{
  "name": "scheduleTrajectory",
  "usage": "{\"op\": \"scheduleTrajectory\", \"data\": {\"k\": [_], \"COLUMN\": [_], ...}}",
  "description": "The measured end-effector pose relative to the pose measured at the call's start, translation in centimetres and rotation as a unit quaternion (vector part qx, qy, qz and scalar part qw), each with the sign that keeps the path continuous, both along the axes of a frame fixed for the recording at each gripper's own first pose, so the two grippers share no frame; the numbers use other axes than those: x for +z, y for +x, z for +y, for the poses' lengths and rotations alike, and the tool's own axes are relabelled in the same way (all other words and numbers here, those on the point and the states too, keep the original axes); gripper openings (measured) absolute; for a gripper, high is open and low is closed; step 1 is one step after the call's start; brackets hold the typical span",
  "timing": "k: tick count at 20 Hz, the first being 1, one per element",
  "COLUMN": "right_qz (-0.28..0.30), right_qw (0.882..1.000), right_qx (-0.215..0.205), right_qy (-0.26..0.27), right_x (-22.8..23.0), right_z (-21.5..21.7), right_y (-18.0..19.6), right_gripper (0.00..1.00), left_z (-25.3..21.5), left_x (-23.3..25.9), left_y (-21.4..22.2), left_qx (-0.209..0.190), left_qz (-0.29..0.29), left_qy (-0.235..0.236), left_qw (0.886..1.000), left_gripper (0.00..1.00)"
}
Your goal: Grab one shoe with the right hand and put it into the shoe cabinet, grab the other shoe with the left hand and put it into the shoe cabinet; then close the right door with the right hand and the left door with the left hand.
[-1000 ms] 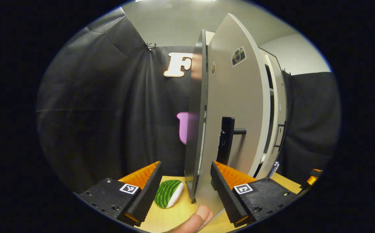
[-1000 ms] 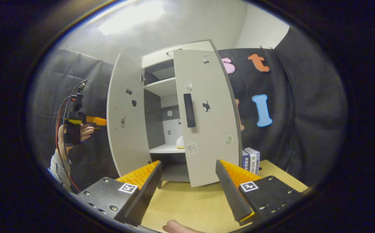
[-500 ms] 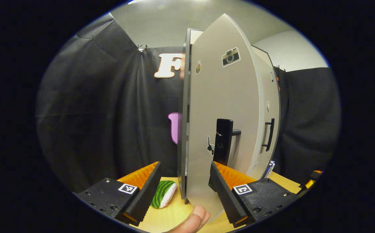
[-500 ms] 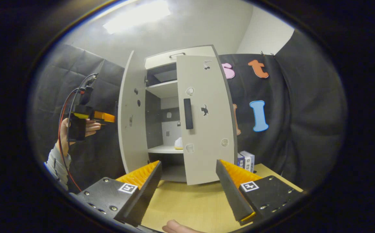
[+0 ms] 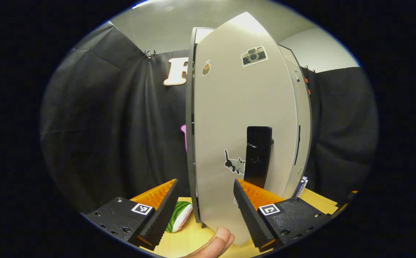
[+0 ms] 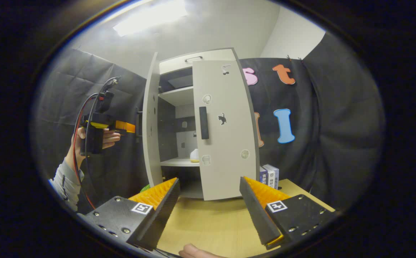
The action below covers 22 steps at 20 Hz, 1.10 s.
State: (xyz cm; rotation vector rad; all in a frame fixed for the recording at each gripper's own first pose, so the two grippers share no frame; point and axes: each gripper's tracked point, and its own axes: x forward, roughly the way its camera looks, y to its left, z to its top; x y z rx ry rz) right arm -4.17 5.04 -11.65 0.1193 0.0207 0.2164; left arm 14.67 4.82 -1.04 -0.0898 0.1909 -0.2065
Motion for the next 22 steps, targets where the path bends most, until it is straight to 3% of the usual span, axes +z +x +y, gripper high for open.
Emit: {"op": "scheduleTrajectory", "data": {"k": [5, 8, 10, 11, 22], "right_qz": [0.007, 0.006, 0.006, 0.008, 0.003], "right_qw": [1.0, 0.999, 0.999, 0.999, 0.999], "right_qx": [-0.017, -0.041, -0.044, -0.043, -0.053], "right_qy": [-0.005, -0.016, -0.01, -0.005, -0.013], "right_x": [-0.3, -0.2, -0.3, -0.3, 0.3], "right_z": [-0.8, -2.1, -2.2, -2.3, -2.2], "right_y": [0.5, 0.7, 0.8, 0.9, -0.1], "right_gripper": [1.0, 0.96, 0.97, 0.96, 1.0], "left_z": [-3.0, -2.3, -2.8, -2.5, -1.2], "left_x": [-3.0, -3.9, -3.4, -3.5, -3.9], "left_y": [1.8, 0.8, 0.5, 0.1, -4.4], "left_qx": [-0.029, -0.024, -0.031, -0.032, -0.028], "left_qz": [0.044, 0.053, 0.051, 0.048, 0.034], "left_qy": [-0.016, -0.016, -0.017, -0.017, -0.032], "left_qw": [0.999, 0.998, 0.998, 0.998, 0.999], "left_gripper": [0.93, 0.94, 0.89, 0.94, 0.94]}}
